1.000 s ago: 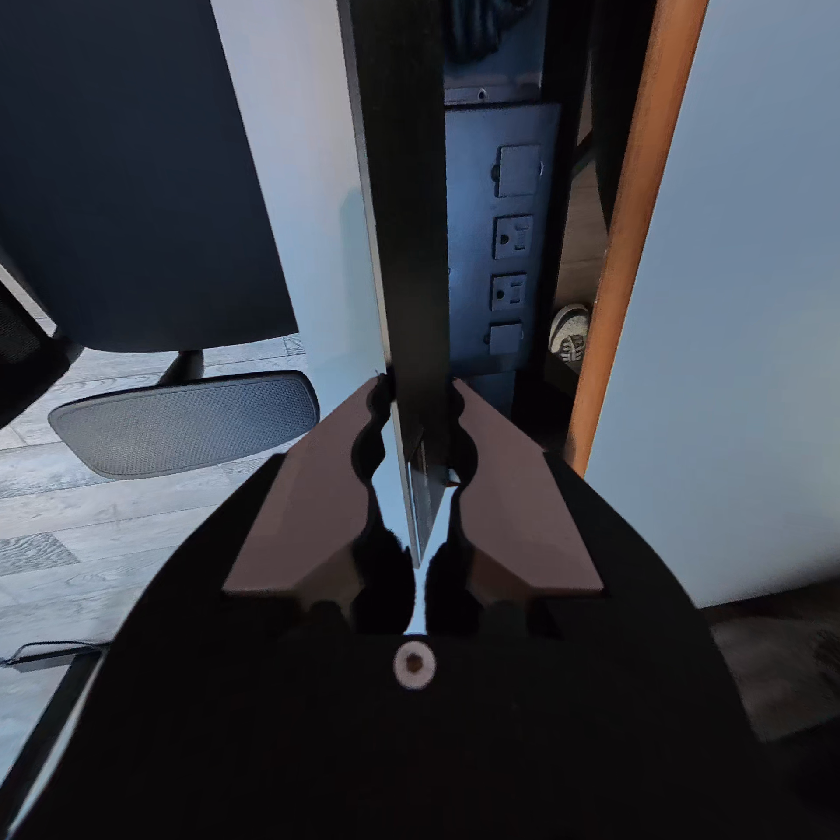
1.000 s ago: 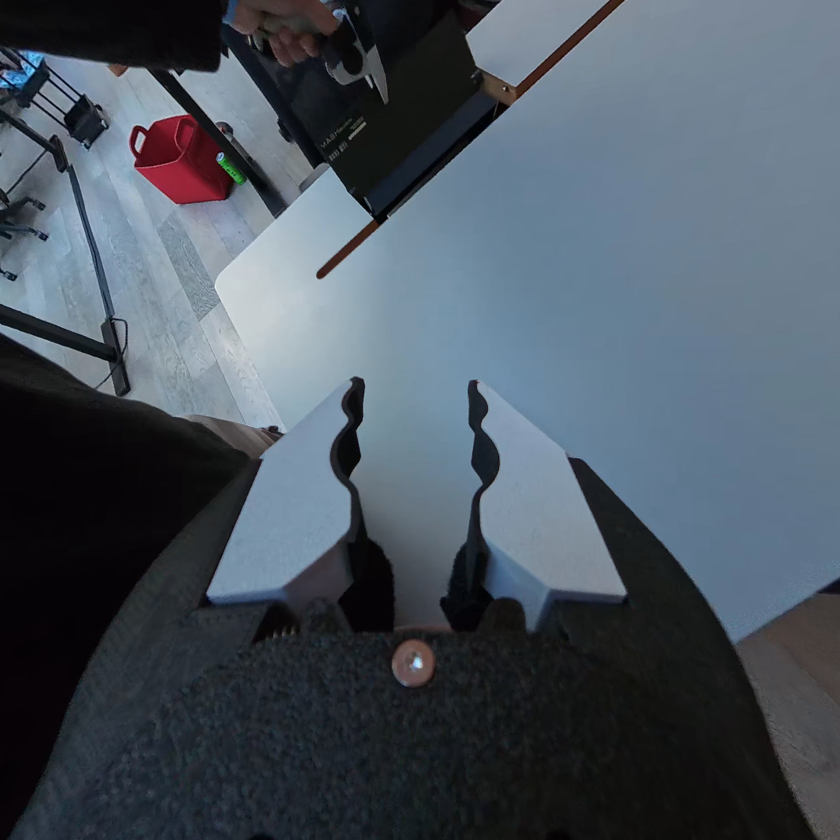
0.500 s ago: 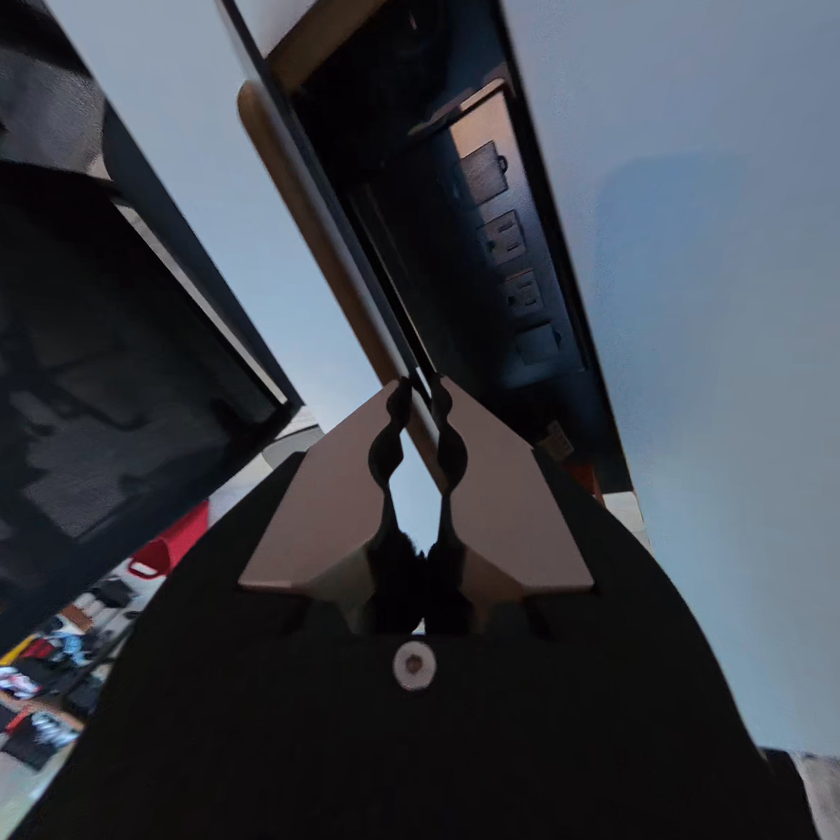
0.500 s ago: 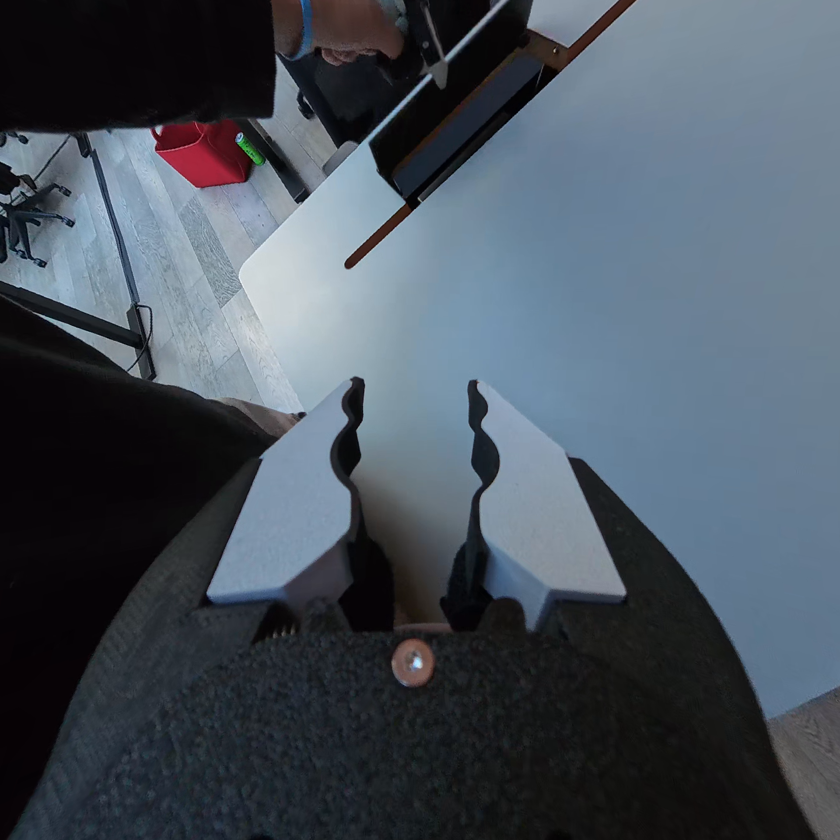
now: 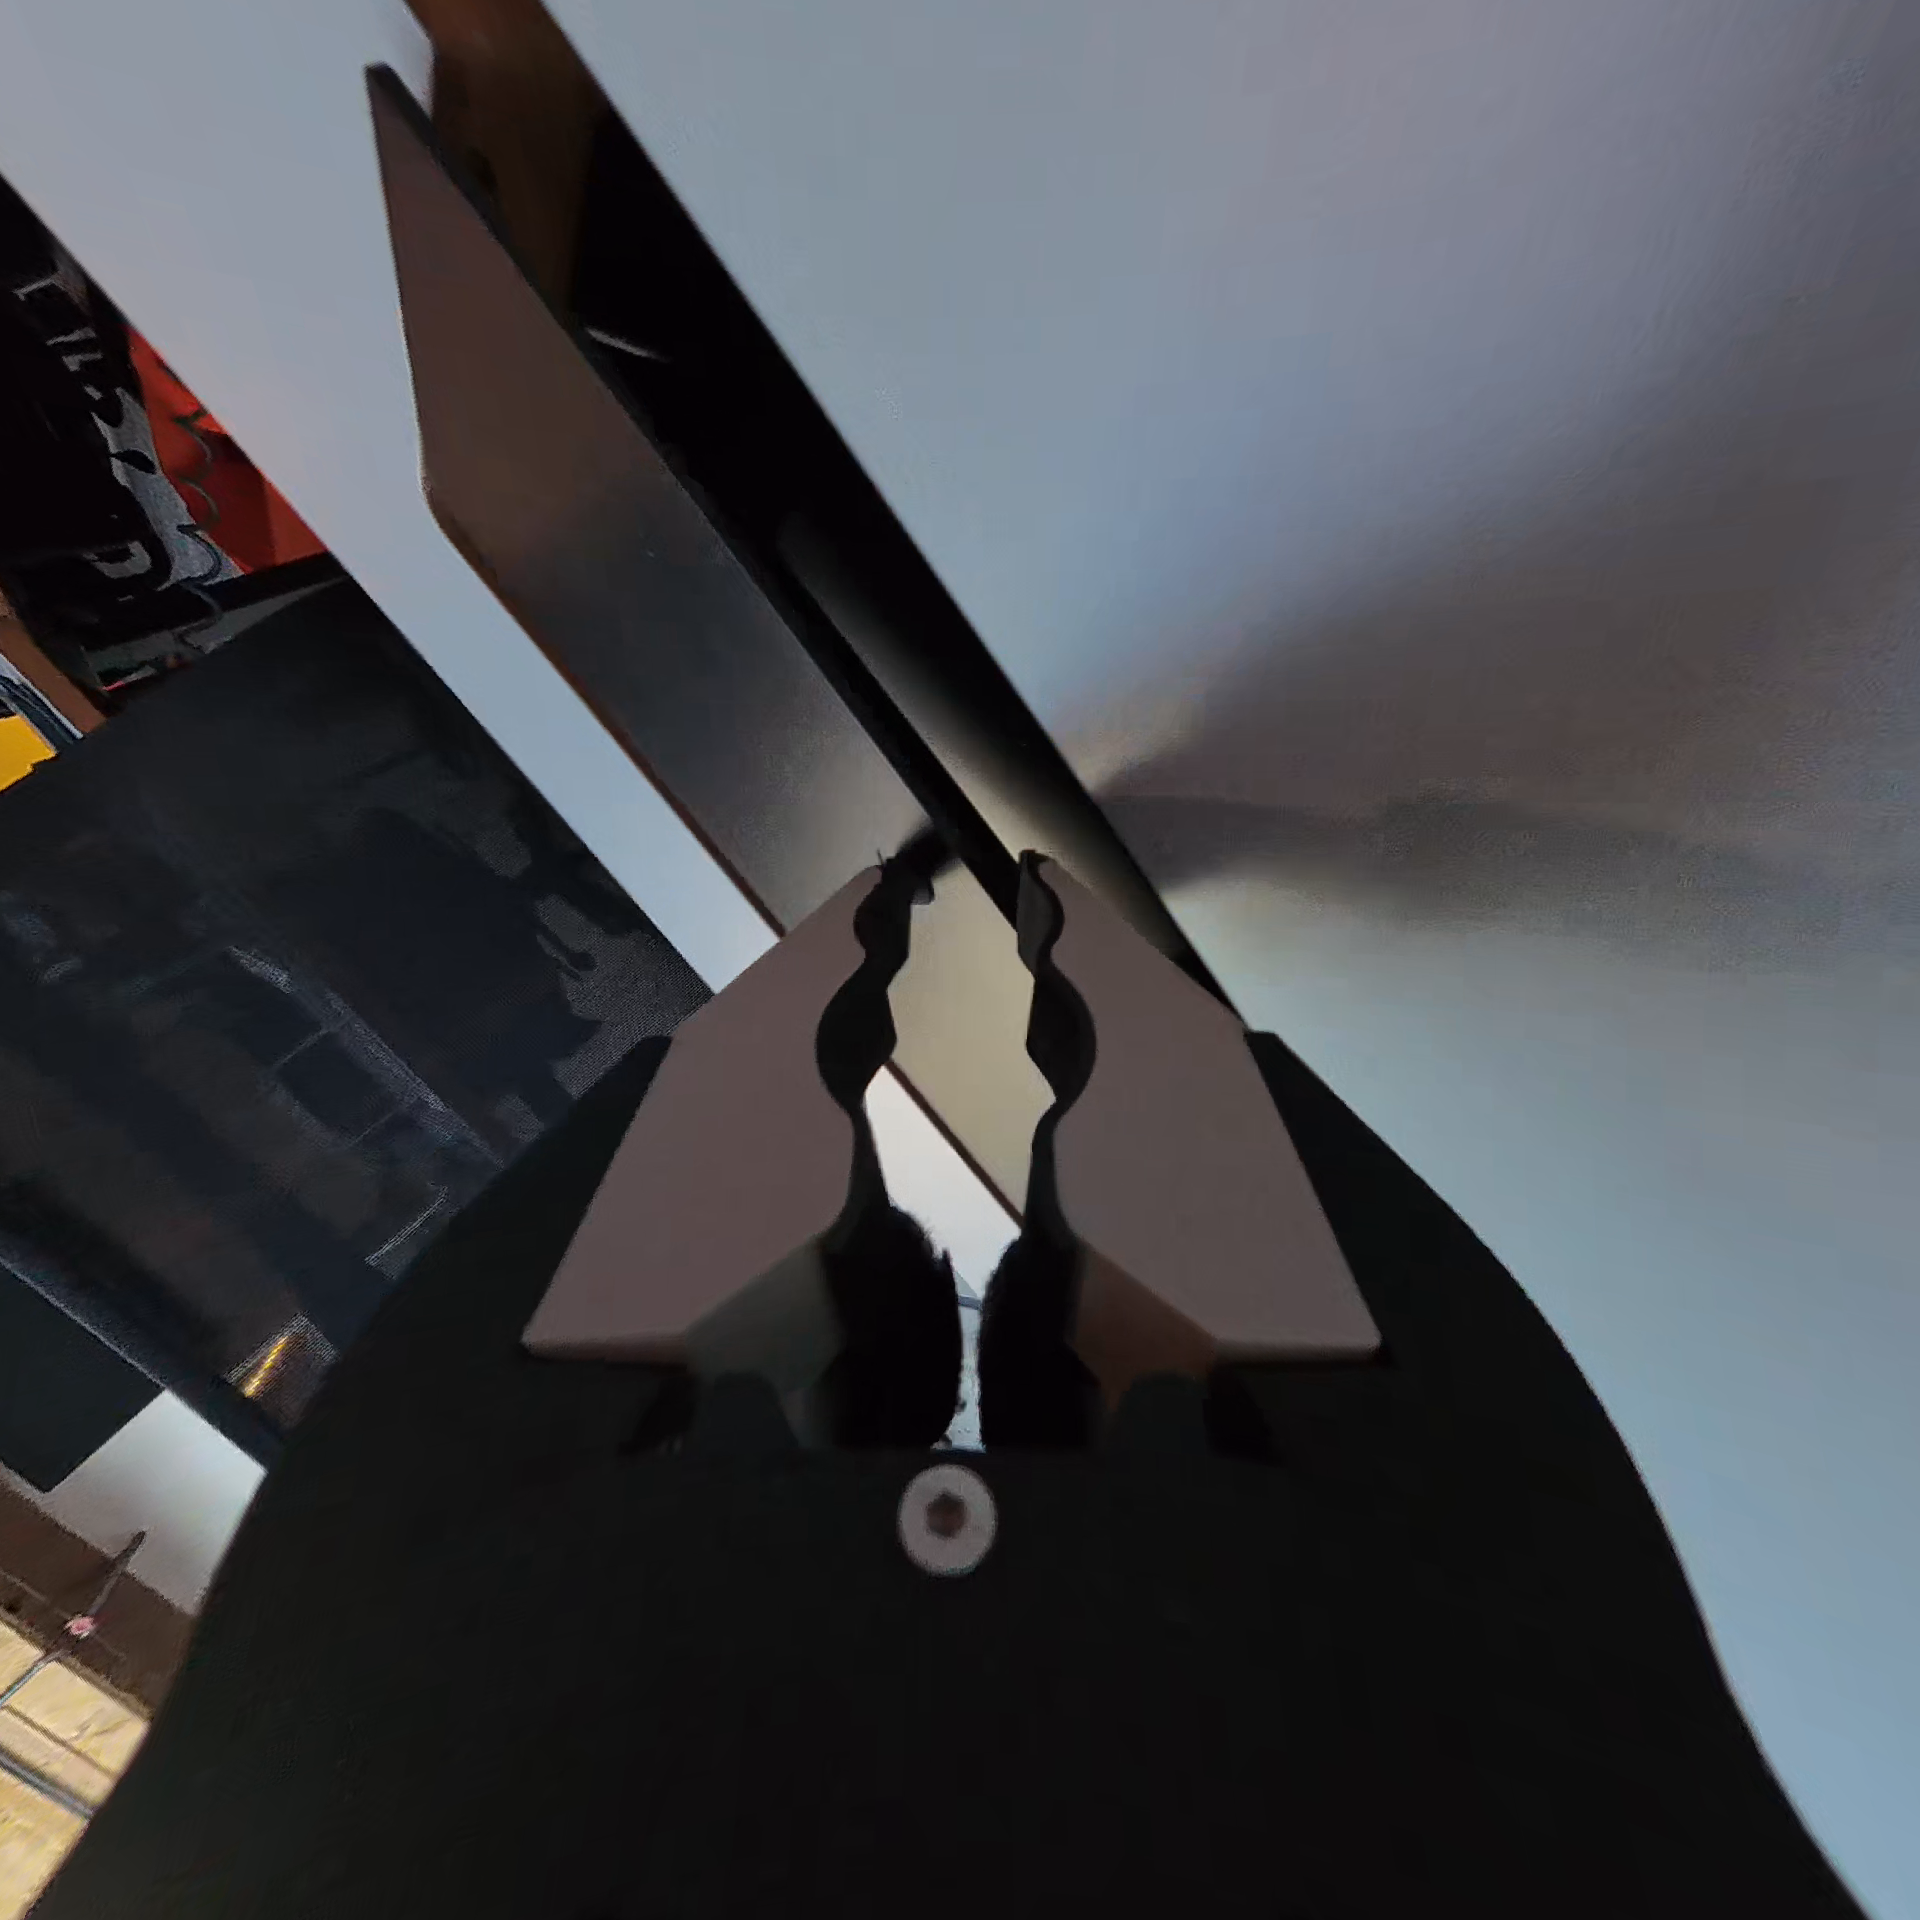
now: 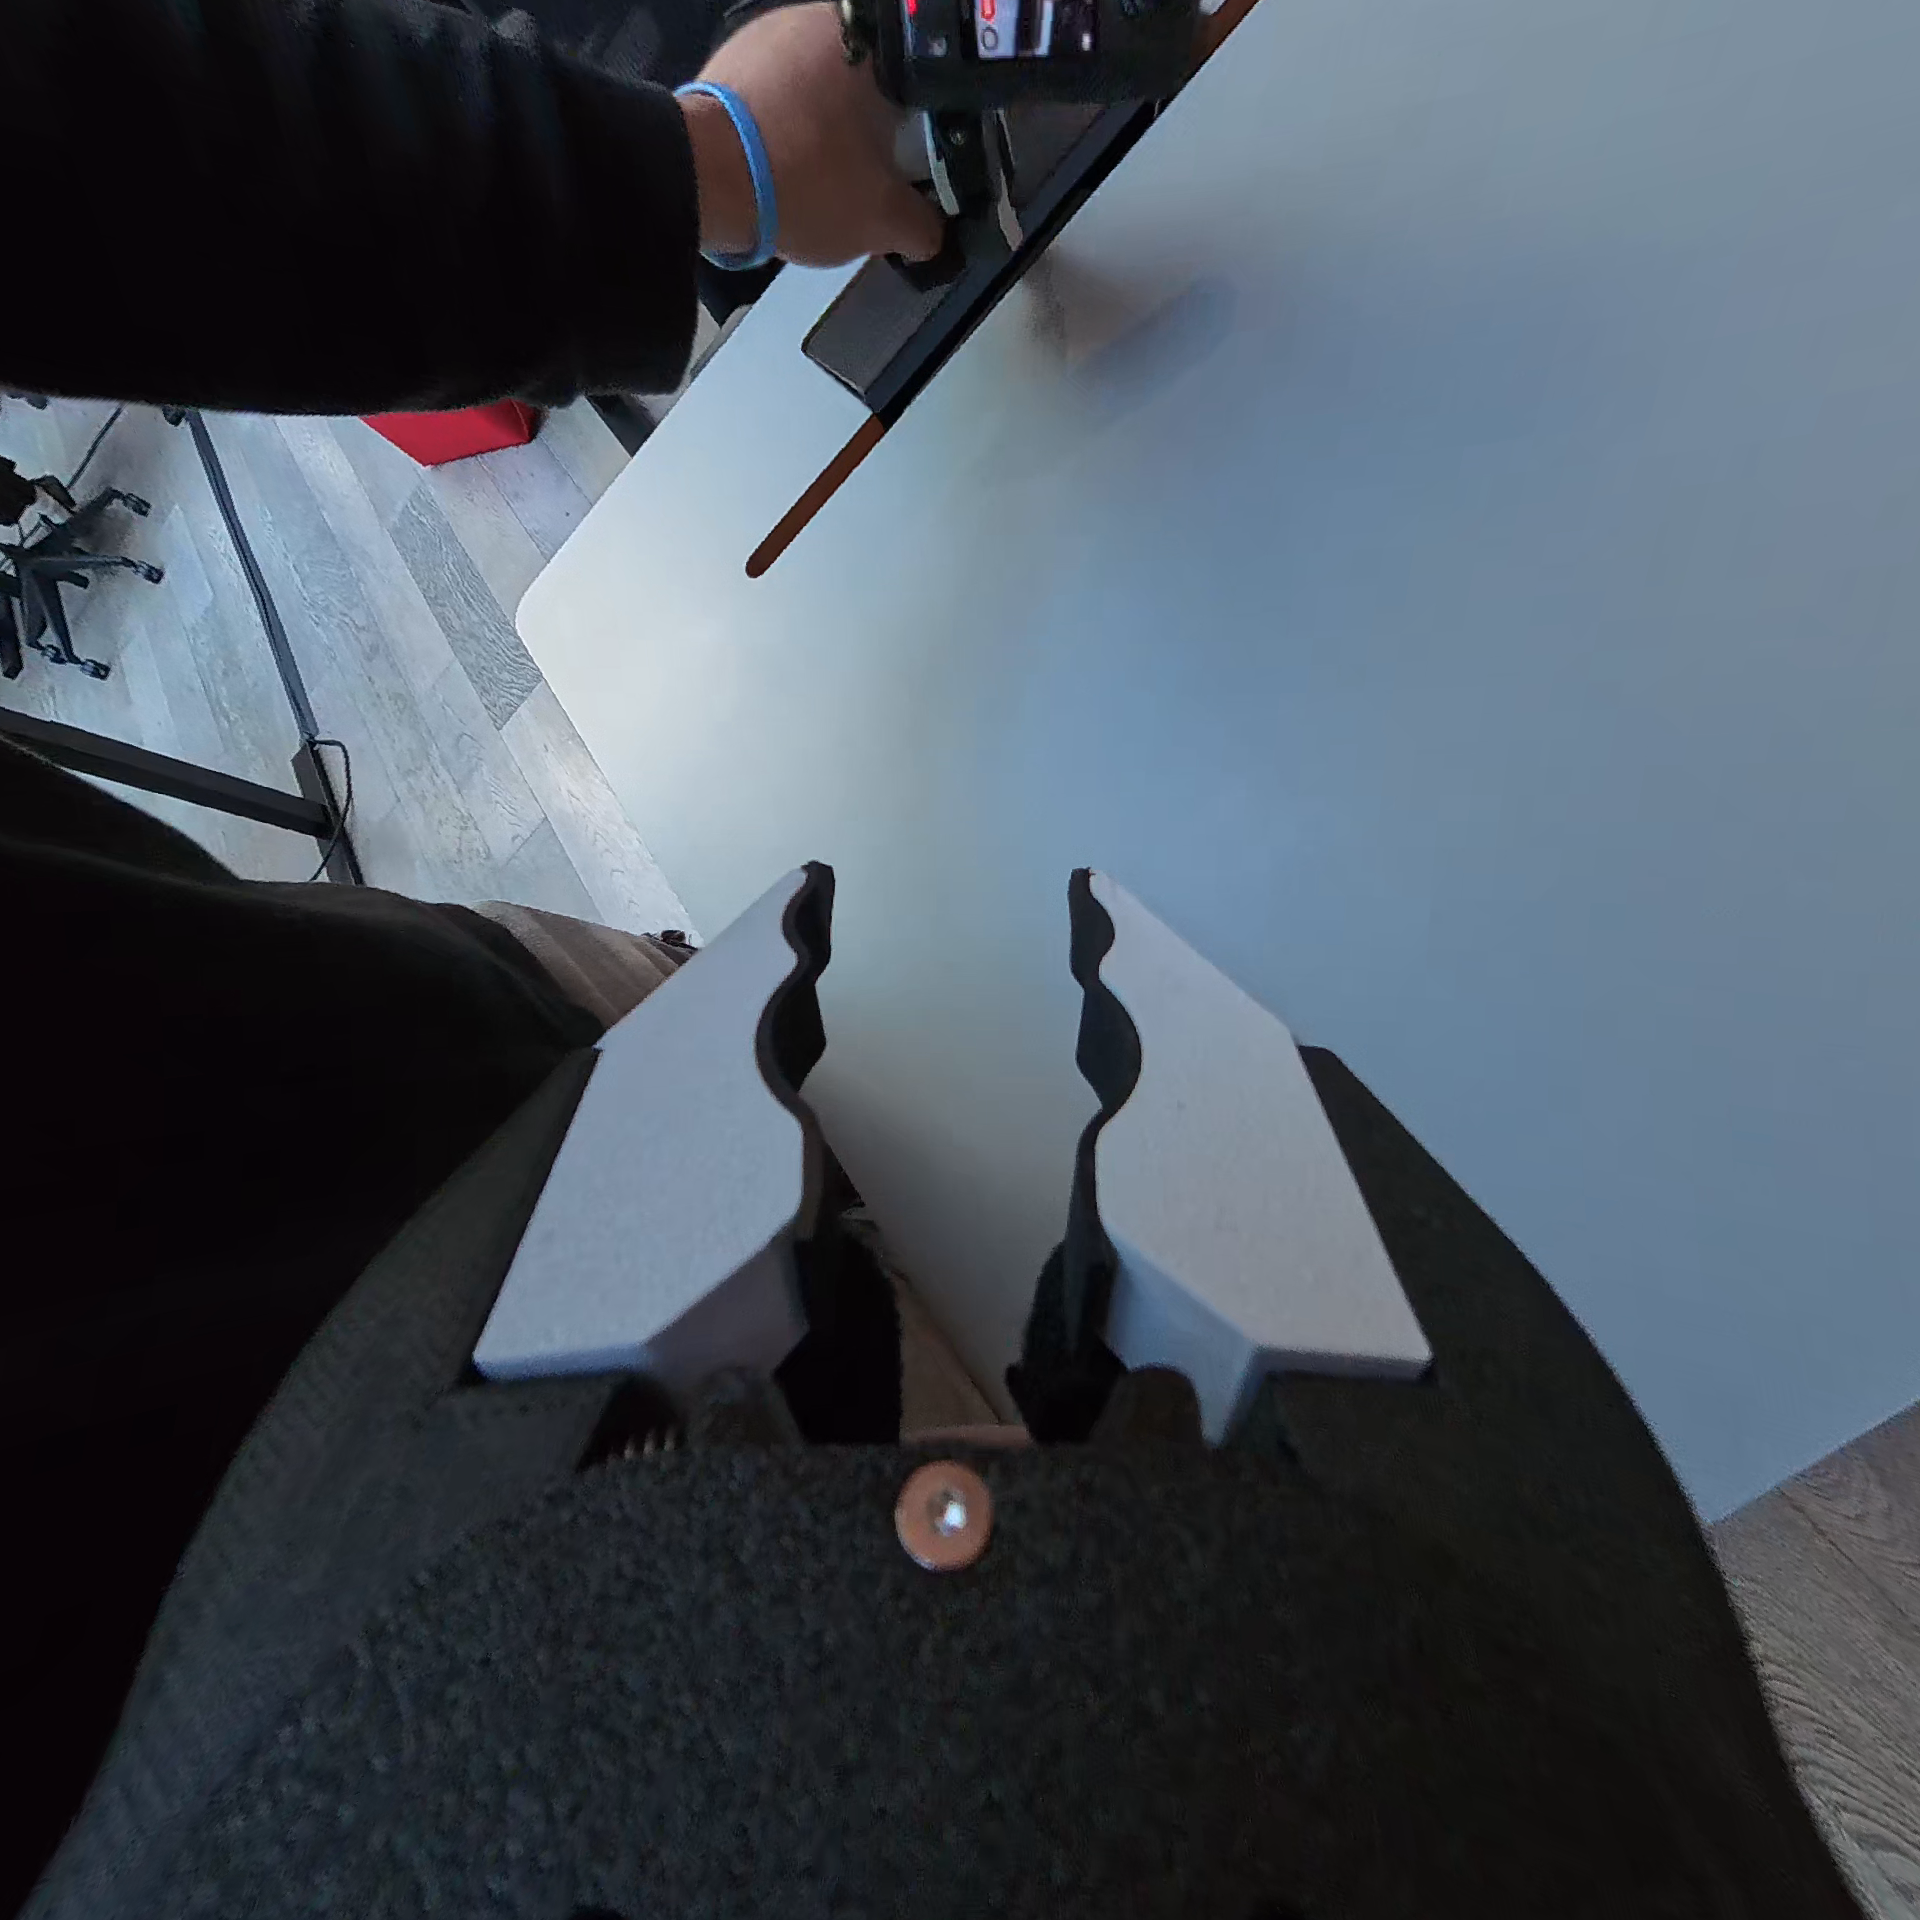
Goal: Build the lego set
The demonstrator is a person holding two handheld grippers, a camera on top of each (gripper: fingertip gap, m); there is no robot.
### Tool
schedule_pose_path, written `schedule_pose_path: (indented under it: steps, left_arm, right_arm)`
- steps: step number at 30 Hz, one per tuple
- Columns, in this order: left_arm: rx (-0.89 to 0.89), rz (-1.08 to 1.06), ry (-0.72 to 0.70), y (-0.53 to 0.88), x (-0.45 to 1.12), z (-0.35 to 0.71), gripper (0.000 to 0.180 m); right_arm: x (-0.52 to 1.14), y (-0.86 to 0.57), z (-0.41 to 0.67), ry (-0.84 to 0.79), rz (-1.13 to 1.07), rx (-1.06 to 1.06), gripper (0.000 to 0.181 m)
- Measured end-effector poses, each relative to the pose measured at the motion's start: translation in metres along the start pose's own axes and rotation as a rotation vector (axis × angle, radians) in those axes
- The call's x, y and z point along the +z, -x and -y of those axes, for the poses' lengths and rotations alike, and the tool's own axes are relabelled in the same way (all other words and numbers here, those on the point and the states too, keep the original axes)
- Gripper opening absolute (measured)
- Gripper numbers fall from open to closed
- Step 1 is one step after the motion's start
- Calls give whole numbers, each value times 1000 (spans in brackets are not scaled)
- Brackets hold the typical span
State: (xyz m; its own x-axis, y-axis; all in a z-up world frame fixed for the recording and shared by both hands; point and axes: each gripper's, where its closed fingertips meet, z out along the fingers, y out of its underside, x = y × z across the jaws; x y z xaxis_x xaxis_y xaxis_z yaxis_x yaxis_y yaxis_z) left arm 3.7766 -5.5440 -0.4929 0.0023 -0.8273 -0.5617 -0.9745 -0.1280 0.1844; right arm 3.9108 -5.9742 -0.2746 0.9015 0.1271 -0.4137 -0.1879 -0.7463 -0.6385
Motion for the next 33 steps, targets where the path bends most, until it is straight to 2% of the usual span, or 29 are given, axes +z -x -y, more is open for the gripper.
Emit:
schedule_pose_path:
  steps: [6,14,16,19,22,25,33]
  left_arm:
    - [-8,7,22,-4,6,4,22]
    - [-114,-71,-69,-8,4,5,26]
    - [-158,-141,-97,-13,-2,4,21]
    - [-316,-303,-190,-18,-17,4,19]
    - [-605,-491,-303,-5,-27,10,5]
    - [-790,-620,-316,8,-21,8,0]
    - [-744,-647,-282,-5,-6,2,0]
  right_arm:
    - [3,4,-2,5,7,-3,45]
    - [5,5,-4,14,11,-4,46]
    - [7,6,-3,17,13,-4,45]
    - [8,5,-2,25,13,-10,45]
    - [8,7,-2,24,16,-7,45]
    - [11,11,-4,36,23,-14,45]
    - [14,13,-6,54,23,-26,45]
